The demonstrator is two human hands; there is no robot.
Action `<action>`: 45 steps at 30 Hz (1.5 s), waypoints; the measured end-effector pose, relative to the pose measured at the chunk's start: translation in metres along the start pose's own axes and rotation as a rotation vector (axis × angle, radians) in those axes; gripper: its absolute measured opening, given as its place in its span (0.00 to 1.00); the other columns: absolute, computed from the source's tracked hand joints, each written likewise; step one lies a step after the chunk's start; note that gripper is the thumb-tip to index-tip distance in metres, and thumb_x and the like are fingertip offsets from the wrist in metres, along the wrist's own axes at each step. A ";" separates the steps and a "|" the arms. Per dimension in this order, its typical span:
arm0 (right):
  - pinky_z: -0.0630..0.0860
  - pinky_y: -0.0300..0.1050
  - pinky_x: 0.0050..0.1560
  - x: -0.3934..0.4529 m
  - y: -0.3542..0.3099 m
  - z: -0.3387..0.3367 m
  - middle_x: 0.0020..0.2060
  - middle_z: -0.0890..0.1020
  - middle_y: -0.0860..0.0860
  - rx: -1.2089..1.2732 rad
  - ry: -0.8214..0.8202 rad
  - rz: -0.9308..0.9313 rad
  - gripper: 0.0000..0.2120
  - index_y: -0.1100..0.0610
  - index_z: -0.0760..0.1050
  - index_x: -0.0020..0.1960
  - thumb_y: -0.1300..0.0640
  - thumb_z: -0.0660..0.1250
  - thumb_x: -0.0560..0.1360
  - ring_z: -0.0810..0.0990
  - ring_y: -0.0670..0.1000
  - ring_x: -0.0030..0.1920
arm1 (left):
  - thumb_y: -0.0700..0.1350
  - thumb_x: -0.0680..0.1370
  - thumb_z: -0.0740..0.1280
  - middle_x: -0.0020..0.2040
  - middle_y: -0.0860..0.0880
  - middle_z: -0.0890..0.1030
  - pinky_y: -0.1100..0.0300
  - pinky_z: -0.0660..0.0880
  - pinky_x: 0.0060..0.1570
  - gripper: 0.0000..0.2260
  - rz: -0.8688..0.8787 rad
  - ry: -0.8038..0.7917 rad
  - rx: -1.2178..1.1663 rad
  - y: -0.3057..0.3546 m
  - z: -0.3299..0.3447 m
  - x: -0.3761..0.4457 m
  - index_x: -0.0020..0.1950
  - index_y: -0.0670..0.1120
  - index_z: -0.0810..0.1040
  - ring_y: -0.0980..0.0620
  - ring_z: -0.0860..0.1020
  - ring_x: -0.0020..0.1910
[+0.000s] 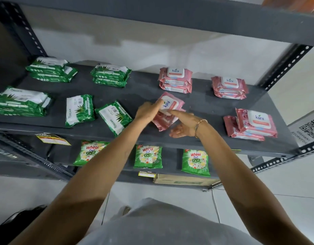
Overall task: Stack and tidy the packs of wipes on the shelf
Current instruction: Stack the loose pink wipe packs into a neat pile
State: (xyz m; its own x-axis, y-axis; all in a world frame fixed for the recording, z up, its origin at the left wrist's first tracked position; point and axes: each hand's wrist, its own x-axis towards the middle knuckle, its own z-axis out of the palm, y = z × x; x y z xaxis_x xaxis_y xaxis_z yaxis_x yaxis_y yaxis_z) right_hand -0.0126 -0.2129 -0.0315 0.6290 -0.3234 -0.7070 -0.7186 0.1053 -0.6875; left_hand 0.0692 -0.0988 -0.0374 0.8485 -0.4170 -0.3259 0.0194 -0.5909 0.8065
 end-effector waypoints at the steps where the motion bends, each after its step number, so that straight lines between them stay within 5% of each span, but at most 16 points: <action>1: 0.81 0.51 0.46 0.000 0.001 -0.002 0.62 0.70 0.60 -0.056 0.063 0.007 0.44 0.55 0.58 0.69 0.36 0.71 0.63 0.78 0.58 0.53 | 0.60 0.76 0.59 0.45 0.44 0.82 0.60 0.70 0.38 0.22 0.014 -0.016 0.002 -0.002 -0.006 0.006 0.50 0.43 0.82 0.47 0.78 0.46; 5: 0.72 0.53 0.64 0.010 -0.024 -0.020 0.66 0.68 0.53 -0.213 0.335 -0.213 0.50 0.57 0.57 0.72 0.31 0.69 0.60 0.71 0.55 0.66 | 0.60 0.75 0.63 0.69 0.38 0.69 0.51 0.69 0.61 0.32 0.035 0.290 -0.126 -0.004 0.003 0.001 0.70 0.38 0.67 0.41 0.70 0.66; 8: 0.77 0.52 0.60 0.015 -0.041 -0.024 0.59 0.78 0.53 -0.298 0.282 -0.413 0.31 0.53 0.69 0.67 0.35 0.64 0.70 0.79 0.53 0.55 | 0.61 0.75 0.63 0.74 0.37 0.58 0.47 0.62 0.69 0.40 -0.294 0.362 -0.298 0.005 0.027 -0.014 0.75 0.36 0.53 0.40 0.60 0.72; 11: 0.77 0.45 0.51 0.007 -0.040 -0.023 0.53 0.83 0.53 -0.388 0.171 -0.344 0.23 0.56 0.76 0.60 0.39 0.56 0.77 0.79 0.49 0.46 | 0.64 0.74 0.61 0.69 0.39 0.69 0.48 0.69 0.65 0.38 -0.455 0.278 -0.359 0.002 0.044 -0.004 0.71 0.36 0.63 0.41 0.70 0.66; 15: 0.77 0.45 0.49 0.011 -0.020 -0.040 0.51 0.82 0.57 -0.376 0.114 -0.178 0.32 0.58 0.76 0.59 0.32 0.56 0.73 0.77 0.50 0.45 | 0.57 0.77 0.62 0.61 0.43 0.75 0.57 0.79 0.40 0.25 -0.271 0.181 -0.406 0.003 0.029 0.007 0.65 0.39 0.68 0.46 0.79 0.51; 18: 0.77 0.47 0.53 0.011 -0.006 -0.052 0.47 0.78 0.55 -0.229 0.060 -0.137 0.20 0.59 0.75 0.55 0.43 0.61 0.76 0.77 0.51 0.48 | 0.54 0.77 0.63 0.55 0.43 0.79 0.60 0.77 0.25 0.21 -0.232 -0.097 -0.397 0.008 0.012 0.006 0.63 0.41 0.72 0.49 0.80 0.39; 20: 0.76 0.49 0.57 0.013 0.003 -0.058 0.44 0.77 0.54 -0.137 0.043 -0.133 0.11 0.58 0.74 0.49 0.50 0.63 0.77 0.76 0.50 0.47 | 0.55 0.78 0.63 0.47 0.43 0.82 0.55 0.79 0.34 0.18 -0.267 -0.224 -0.404 0.010 0.006 0.003 0.60 0.44 0.76 0.48 0.81 0.39; 23: 0.77 0.45 0.48 0.011 0.011 -0.060 0.36 0.75 0.52 -0.100 0.051 -0.124 0.10 0.57 0.74 0.44 0.50 0.65 0.77 0.75 0.49 0.40 | 0.56 0.78 0.62 0.47 0.44 0.82 0.50 0.78 0.48 0.15 -0.261 -0.273 -0.347 0.007 0.006 0.005 0.52 0.46 0.78 0.46 0.81 0.49; 28: 0.78 0.48 0.48 0.006 0.023 -0.062 0.43 0.78 0.54 -0.055 0.071 -0.111 0.10 0.58 0.74 0.47 0.50 0.65 0.76 0.77 0.51 0.45 | 0.56 0.77 0.64 0.52 0.44 0.82 0.49 0.77 0.57 0.12 -0.247 -0.301 -0.300 0.003 0.008 0.005 0.47 0.48 0.78 0.46 0.80 0.53; 33: 0.78 0.50 0.53 0.003 0.026 -0.061 0.42 0.81 0.53 0.022 0.081 -0.125 0.10 0.59 0.75 0.50 0.53 0.66 0.76 0.80 0.51 0.44 | 0.58 0.76 0.64 0.54 0.44 0.83 0.47 0.76 0.59 0.16 -0.212 -0.316 -0.285 0.004 0.009 0.006 0.54 0.47 0.79 0.46 0.81 0.54; 42: 0.76 0.51 0.54 -0.006 0.022 -0.066 0.40 0.80 0.52 0.003 0.100 -0.098 0.09 0.56 0.74 0.46 0.49 0.64 0.77 0.79 0.50 0.43 | 0.60 0.77 0.61 0.56 0.44 0.82 0.52 0.78 0.55 0.18 -0.188 -0.337 -0.269 0.009 0.018 0.005 0.52 0.47 0.78 0.47 0.81 0.52; 45: 0.76 0.46 0.46 -0.015 0.017 -0.062 0.40 0.81 0.52 -0.063 0.187 -0.105 0.12 0.56 0.74 0.43 0.48 0.62 0.77 0.79 0.50 0.40 | 0.64 0.75 0.59 0.65 0.45 0.73 0.54 0.71 0.62 0.32 -0.128 -0.168 -0.070 0.012 0.014 -0.003 0.68 0.41 0.67 0.44 0.74 0.65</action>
State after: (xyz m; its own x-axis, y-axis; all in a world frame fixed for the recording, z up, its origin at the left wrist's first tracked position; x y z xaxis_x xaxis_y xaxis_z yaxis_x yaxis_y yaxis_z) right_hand -0.0528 -0.2647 -0.0216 0.6394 -0.4985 -0.5853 -0.6731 0.0051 -0.7396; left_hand 0.0596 -0.1146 -0.0343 0.7370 -0.4543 -0.5005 0.1629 -0.5993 0.7838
